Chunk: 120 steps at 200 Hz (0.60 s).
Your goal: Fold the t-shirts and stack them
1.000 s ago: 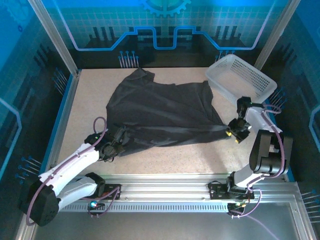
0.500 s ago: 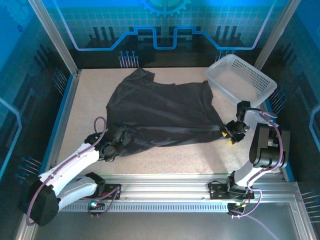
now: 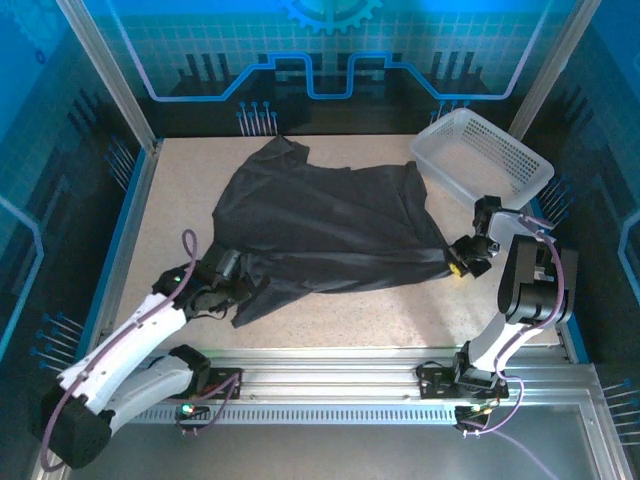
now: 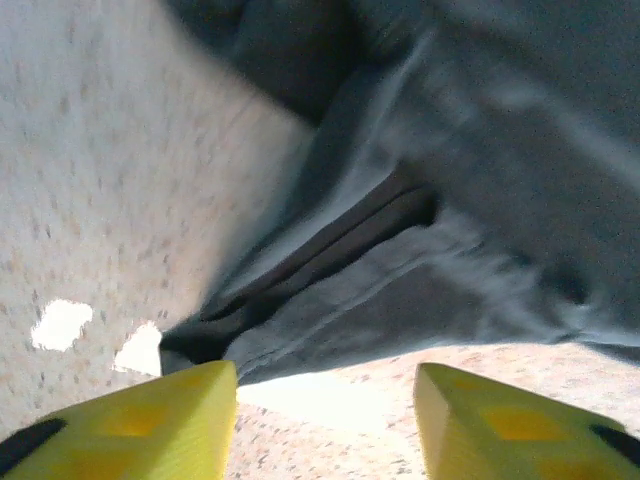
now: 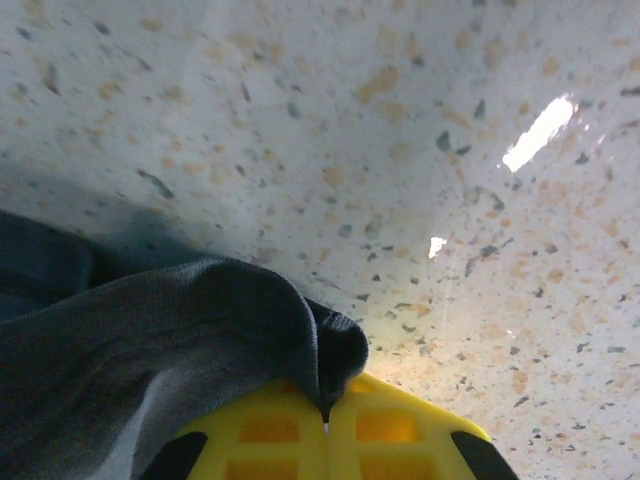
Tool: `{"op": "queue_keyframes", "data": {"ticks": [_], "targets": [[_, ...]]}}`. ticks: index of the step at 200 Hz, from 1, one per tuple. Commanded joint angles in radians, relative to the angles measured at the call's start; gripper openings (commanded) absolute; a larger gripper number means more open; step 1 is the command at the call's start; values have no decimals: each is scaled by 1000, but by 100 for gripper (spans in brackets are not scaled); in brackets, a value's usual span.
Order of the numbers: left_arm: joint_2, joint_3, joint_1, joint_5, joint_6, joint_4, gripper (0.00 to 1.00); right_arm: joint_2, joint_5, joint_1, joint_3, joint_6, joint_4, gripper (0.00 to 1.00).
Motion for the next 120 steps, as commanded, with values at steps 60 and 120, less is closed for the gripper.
{"op": "queue_keyframes", "data": {"ticks": [60, 120], "targets": [[249, 87, 419, 236, 17, 168, 52, 40, 84, -9, 94, -31, -41, 0], [424, 68, 419, 344, -197, 365, 58, 34, 92, 10, 88, -56, -40, 0]]}}
